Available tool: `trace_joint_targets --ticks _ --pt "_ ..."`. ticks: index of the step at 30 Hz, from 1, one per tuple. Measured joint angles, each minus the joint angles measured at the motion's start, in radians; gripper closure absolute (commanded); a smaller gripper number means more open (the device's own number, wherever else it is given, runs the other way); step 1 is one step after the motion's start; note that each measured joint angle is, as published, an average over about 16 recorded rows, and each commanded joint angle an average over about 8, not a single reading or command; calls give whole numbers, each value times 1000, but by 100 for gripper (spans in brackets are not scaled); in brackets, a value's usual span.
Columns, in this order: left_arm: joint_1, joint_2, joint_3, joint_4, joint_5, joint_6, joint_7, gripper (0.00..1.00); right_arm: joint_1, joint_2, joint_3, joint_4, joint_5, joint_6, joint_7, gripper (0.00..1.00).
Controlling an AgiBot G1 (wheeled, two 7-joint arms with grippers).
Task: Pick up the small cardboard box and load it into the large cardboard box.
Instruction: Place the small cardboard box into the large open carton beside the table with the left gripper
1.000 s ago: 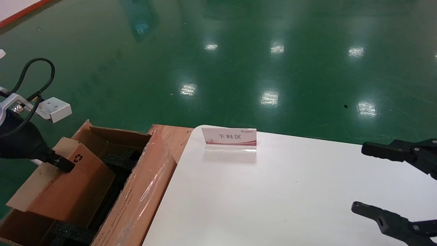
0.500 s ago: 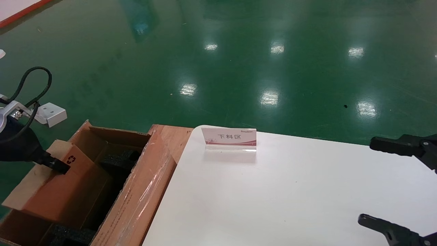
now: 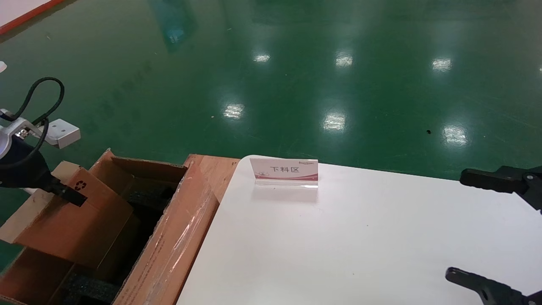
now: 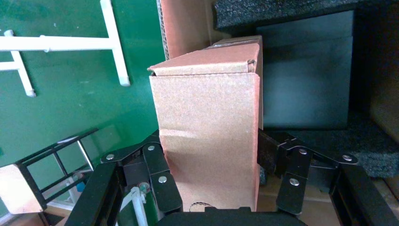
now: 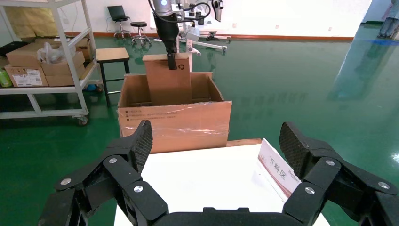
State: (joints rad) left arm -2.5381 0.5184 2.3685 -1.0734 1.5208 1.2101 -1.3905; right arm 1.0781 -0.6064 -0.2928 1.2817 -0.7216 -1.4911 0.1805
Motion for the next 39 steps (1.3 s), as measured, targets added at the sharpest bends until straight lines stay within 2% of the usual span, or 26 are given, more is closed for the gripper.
trace_joint_targets --ticks 39 --pt "370 185 1 350 -102 -105 86 100 0 1 -2 0 2 1 -1 0"
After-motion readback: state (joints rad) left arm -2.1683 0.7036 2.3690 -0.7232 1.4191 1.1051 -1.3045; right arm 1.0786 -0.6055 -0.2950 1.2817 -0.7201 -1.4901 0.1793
